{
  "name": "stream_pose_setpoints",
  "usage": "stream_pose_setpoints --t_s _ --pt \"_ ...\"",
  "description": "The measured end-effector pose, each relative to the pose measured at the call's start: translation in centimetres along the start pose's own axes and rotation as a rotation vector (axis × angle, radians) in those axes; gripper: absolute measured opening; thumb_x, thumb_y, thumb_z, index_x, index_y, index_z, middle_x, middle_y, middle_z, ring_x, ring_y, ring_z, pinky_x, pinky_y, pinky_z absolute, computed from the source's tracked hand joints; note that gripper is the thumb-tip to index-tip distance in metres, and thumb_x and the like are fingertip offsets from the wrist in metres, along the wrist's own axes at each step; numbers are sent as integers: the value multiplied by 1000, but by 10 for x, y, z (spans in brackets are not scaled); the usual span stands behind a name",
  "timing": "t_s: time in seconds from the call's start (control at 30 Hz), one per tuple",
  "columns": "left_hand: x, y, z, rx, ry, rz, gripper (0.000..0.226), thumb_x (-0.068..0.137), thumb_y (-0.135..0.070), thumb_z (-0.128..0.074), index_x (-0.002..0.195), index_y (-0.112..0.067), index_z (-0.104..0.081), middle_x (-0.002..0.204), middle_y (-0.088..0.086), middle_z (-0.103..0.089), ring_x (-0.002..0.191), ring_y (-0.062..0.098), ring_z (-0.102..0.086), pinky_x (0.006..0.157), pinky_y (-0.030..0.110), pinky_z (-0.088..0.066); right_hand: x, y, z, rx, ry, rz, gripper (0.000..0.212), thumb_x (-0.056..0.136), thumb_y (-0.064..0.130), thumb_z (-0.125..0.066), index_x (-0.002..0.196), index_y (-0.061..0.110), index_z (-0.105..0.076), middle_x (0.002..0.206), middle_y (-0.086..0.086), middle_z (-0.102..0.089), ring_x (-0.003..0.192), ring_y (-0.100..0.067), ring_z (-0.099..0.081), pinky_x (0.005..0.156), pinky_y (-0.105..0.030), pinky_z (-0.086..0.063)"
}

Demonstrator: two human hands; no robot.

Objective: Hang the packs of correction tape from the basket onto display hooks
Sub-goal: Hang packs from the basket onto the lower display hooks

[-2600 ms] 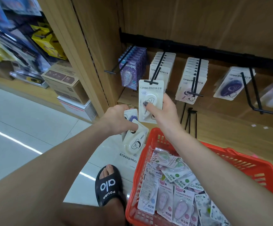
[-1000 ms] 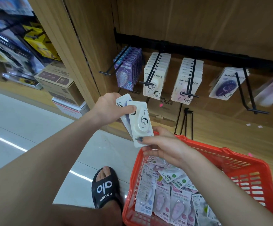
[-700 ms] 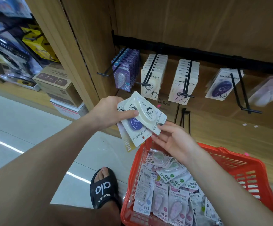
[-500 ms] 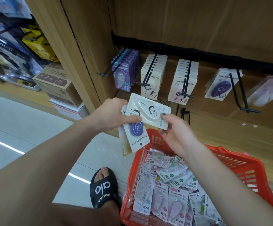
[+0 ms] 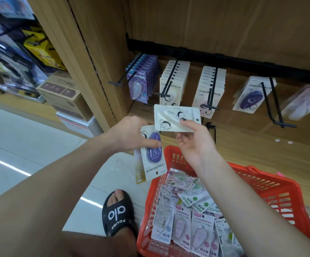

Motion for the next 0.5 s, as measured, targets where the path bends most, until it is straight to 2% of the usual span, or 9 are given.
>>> stream_pose_setpoints --t_s 0.07,0.13,0.2,0.27,0.33,0.4,0.47,0.5 --pt "0 8 5 49 -16 67 30 79 -52 -84 85 -29 -66 82 -13 -72 73 0 -68 56 20 -48 4 7 5 -32 35 98 51 87 -14 -64 130 14 -60 117 -16 -76 102 -29 -76 92 -44 -62" --pt "0 15 11 56 -55 119 32 80 -52 -83 81 -30 -59 78 -14 -69 72 4 -69 54 22 -50 6 11 10 -186 86 207 62 86 -19 -61 136 17 -57 120 -12 -75 107 -30 -75 96 -52 -60" --pt "0 18 17 74 -117 143 35 81 -51 -83 78 -29 -55 76 -11 -67 69 6 -68 50 23 -48 6 13 12 -453 93 321 61 84 -17 -66 133 17 -56 117 -5 -77 107 -22 -75 95 -51 -61" --pt "0 19 20 103 -154 151 38 82 -51 -82 77 -29 -52 77 -9 -65 72 10 -67 49 24 -44 6 11 8 -643 89 397 48 83 -12 -73 119 16 -58 109 -1 -79 101 -16 -77 92 -50 -62" --pt "0 17 22 111 -159 158 37 82 -50 -82 80 -29 -51 83 -6 -69 78 14 -70 53 26 -47 7 7 0 -708 125 431 37 85 -8 -76 108 17 -60 106 -1 -79 97 -14 -77 86 -42 -63" --pt "0 15 22 111 -150 169 36 83 -49 -82 84 -28 -53 91 -2 -72 84 16 -72 60 30 -57 9 3 -9 -737 179 456 33 87 -7 -75 106 16 -61 107 0 -78 95 -12 -77 80 -33 -62" --pt "-1 15 22 106 -143 178 35 83 -49 -82 89 -26 -56 95 -2 -73 87 16 -74 69 36 -63 14 -2 -16 -750 214 468 31 88 -6 -74 106 15 -61 107 -1 -78 95 -13 -77 80 -32 -63" --pt "-2 15 22 103 -145 177 35 83 -49 -82 91 -24 -58 96 -1 -74 87 16 -74 70 38 -64 17 -4 -19 -750 217 464 30 88 -5 -74 106 15 -61 107 -2 -78 96 -15 -77 81 -36 -63"
Point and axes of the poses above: each hand's wrist, its own x-axis towards the middle knuckle, its own z-axis out of the back of the hand, y = z × x, the point moved 1 cm from there along x, towards the middle knuckle
